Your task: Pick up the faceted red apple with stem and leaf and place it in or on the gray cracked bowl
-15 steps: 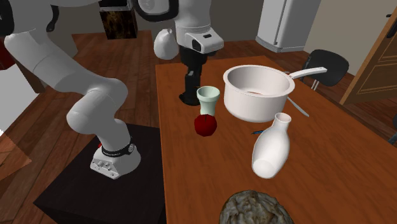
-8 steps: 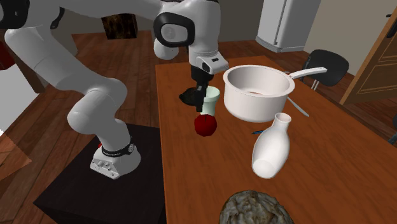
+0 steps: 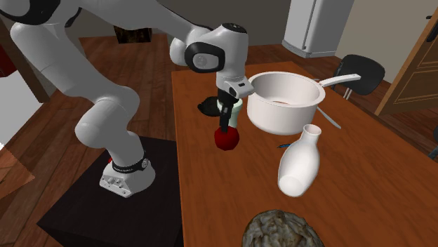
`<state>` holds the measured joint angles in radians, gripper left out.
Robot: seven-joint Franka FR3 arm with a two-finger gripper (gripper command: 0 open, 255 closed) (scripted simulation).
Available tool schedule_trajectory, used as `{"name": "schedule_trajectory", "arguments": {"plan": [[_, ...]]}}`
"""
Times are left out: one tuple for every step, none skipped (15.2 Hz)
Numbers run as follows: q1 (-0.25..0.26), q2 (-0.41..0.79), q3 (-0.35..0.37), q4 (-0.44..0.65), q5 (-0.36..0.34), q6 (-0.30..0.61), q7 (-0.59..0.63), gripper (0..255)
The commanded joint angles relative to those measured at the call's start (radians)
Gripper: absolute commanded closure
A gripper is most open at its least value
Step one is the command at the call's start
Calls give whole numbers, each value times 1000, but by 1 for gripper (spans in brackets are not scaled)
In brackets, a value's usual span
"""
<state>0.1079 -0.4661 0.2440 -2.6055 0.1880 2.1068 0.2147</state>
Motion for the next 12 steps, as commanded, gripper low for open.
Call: {"name": "schedule_trajectory", "arguments": {"plan": [[2,14,6,-18,4,33,2,0],[2,21,8,-27,5,49,2,0],[3,29,10,-35,6,65,2,0],[3,37,12,-44,7,81,2,0],[4,42,14,-48,8,91,2,0],[4,42,14,-48,8,91,2,0],[4,42,14,-48,8,91,2,0],[4,42,14,-48,8,91,2,0],[4,42,14,-48,8,91,2,0],[4,42,14,-48,8,91,2,0],[4,42,14,-48,8,91,2,0],[4,42,14,-48,8,90,2,0]]}}
